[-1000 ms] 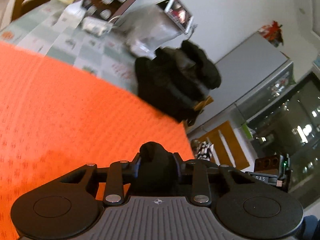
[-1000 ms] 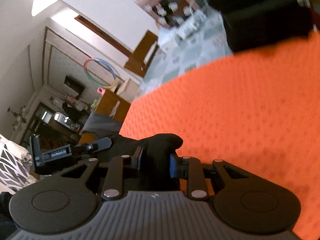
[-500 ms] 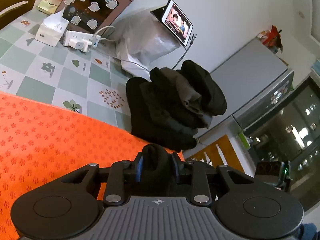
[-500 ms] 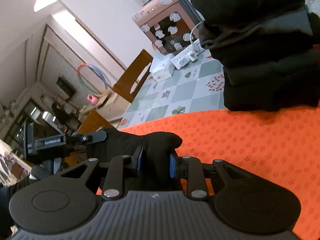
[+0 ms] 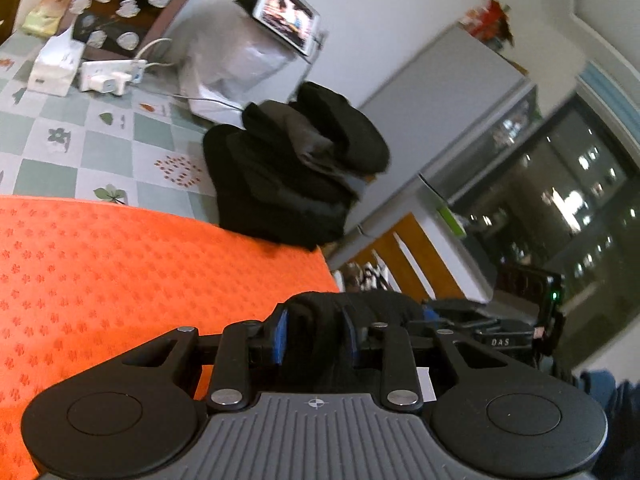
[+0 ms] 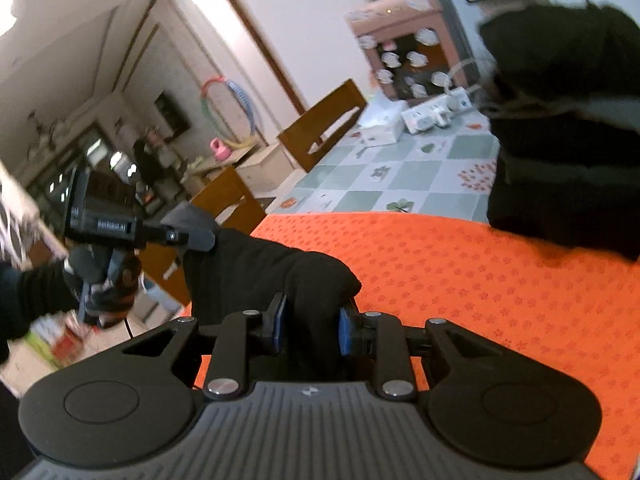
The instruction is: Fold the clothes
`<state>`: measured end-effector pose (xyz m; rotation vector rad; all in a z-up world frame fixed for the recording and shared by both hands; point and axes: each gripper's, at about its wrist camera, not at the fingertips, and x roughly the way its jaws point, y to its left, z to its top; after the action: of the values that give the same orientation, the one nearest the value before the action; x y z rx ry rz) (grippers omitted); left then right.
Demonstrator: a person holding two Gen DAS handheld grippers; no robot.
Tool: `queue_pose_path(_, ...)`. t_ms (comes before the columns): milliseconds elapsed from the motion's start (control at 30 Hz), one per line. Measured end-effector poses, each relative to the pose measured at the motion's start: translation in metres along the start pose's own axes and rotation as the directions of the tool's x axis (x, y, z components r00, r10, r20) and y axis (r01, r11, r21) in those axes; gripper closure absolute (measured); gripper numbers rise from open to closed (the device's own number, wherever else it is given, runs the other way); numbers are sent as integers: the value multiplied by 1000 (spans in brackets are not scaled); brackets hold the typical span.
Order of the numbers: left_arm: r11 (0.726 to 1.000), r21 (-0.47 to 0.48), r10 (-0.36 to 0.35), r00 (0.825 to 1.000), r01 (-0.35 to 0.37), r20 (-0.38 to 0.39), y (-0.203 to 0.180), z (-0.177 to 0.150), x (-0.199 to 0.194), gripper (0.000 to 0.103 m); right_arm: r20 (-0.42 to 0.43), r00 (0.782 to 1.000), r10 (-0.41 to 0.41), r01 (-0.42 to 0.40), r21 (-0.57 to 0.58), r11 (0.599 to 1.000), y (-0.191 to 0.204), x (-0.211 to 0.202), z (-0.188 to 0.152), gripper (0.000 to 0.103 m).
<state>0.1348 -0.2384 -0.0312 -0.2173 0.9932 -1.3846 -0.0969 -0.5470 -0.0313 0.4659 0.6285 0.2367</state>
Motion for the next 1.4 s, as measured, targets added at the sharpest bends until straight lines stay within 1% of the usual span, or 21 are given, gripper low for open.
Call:
queue_pose_path(167,999,36,-19,997,22,-72,-22,-24,-22,72,-37,999,2,-5,-85,996,35,-21,-20,74)
queue_pose_path(300,998,54,-15,993,21,-113,-34,-50,-38,72,-48,999,-9,2,-145,989,66,-35,-45,74)
queue_pose_path(433,997,69,-20,990,31,-143,-39,-87,-52,72,-33,999,-29,22,-207,978,100,-47,-84,74)
queue_pose_path(467,996,86,-17,988,30,-153,-40,-97,-55,72,-28,999,-37,30,-217,976,108,-50,-95,74)
queue_pose_path(500,994,105,-12,987,30,-163,-42,-108,-58,75,-19,999,-44,38,-222,974,116,-53,-109,74)
queue_pose_path(633,973,230,27,973,27,-229,-54,-154,-66,75,-32,998,-55,48,-210,977,141,-58,-162,73)
queue_pose_path(733,958,283,40,956,46,-290,-58,-190,-67,75,-71,994,-82,64,-226,972,158,-55,-205,73)
queue_pose_path(867,962,272,88,941,4,-326,-49,-235,-61,75,-98,980,-175,153,-204,967,166,-43,-257,73)
queue_pose_path(900,964,268,98,939,-7,-331,-47,-244,-60,75,-84,978,-189,171,-184,968,166,-42,-266,71)
queue_pose_path(967,966,258,116,936,-29,-331,-44,-257,-59,75,-70,973,-220,211,-119,970,162,-43,-282,71)
queue_pose_path(1067,975,213,117,949,-54,-293,-46,-261,-70,75,-60,967,-247,243,-56,968,166,-50,-295,71)
queue_pose_path(1167,981,177,122,966,-82,-228,-53,-254,-83,73,-16,962,-274,274,-31,961,178,-62,-283,70)
queue_pose_path(1200,981,168,130,970,-96,-207,-56,-250,-83,70,-2,959,-284,284,-22,959,182,-66,-279,70)
queue_pose_path(1267,981,152,150,974,-124,-169,-62,-244,-81,67,27,953,-302,302,-4,953,190,-74,-270,70)
queue_pose_path(1333,979,136,169,977,-151,-130,-68,-238,-79,65,64,945,-322,321,23,947,190,-74,-253,70)
queue_pose_path(1400,982,108,168,980,-156,-111,-71,-232,-70,63,85,938,-337,334,43,941,191,-71,-240,70)
